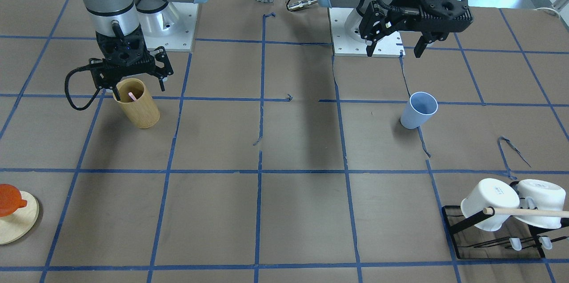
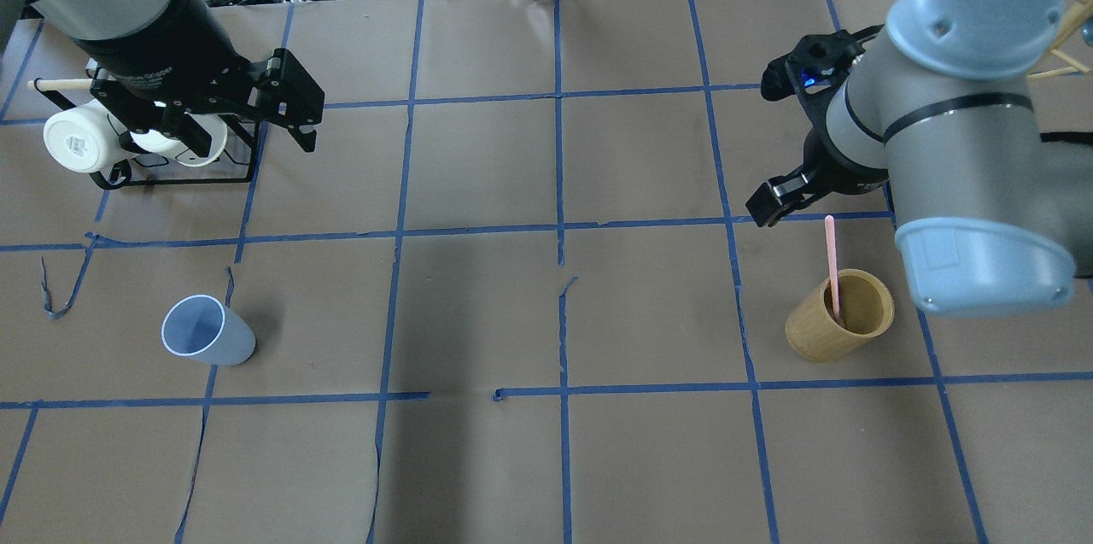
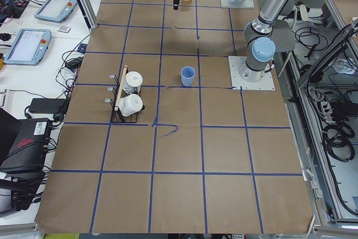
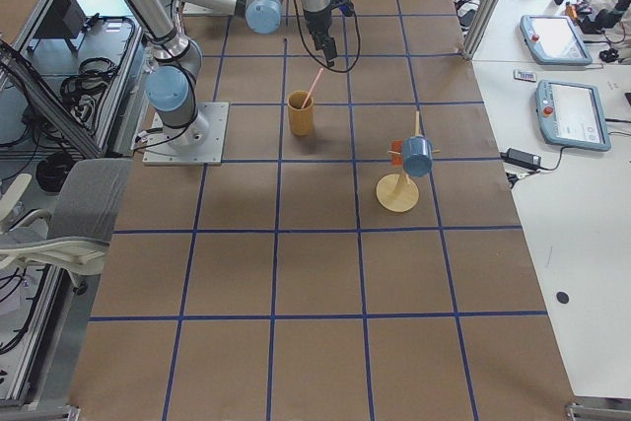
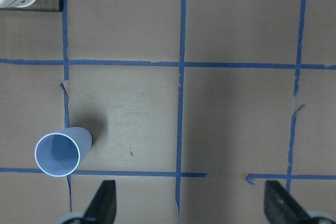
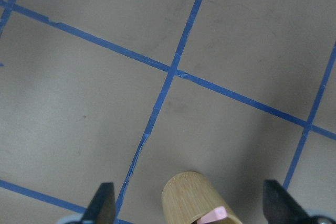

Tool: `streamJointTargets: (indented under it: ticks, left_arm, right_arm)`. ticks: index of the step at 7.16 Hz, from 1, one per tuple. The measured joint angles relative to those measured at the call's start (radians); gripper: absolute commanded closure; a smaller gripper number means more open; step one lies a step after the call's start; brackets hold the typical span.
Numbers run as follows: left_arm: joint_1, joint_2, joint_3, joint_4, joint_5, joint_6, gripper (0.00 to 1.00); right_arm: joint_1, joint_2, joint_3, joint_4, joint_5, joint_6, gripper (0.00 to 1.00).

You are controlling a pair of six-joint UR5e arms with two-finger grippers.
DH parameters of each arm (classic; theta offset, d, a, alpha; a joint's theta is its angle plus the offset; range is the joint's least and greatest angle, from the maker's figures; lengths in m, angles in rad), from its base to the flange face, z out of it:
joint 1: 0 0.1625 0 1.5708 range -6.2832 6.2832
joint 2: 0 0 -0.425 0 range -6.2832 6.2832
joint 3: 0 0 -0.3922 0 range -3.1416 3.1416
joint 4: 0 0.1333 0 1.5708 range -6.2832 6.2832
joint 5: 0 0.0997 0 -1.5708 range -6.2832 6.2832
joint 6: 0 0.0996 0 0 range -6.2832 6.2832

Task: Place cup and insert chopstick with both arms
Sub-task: 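Lower the right gripper to the pink chopstick while the left descends to the blue cup, then grasp the pink chopstick with the right gripper while the left grasps the blue cup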

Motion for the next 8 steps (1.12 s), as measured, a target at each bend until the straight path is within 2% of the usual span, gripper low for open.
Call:
streamJointTargets:
  ticks: [2,4,5,6,8]
  left_arm:
    - [0.025,-0.006,-0.016,-0.015,0.004,0.044,0.00]
    - [0.100,-0.005,-0.081,-0.020,0.004,0.140,0.00]
    - [0.130,-0.003,-0.132,-0.018,0.013,0.185,0.01]
    - [0.156,-0.005,-0.192,-0.002,0.044,0.211,0.07]
    - [0.221,-0.013,-0.298,0.082,0.090,0.287,0.09]
  right_arm:
    - [-0.003,-0.005,0.031,0.001,-0.078,-0.062,0.00]
    - [-0.008,-0.006,0.055,-0.001,-0.101,-0.089,0.03]
    - [-0.009,-0.007,0.067,-0.002,-0.104,-0.092,0.16]
    - [-0.011,-0.007,0.074,-0.003,-0.104,-0.095,0.21]
    - [-0.036,-0.004,0.082,-0.006,-0.101,-0.135,0.26]
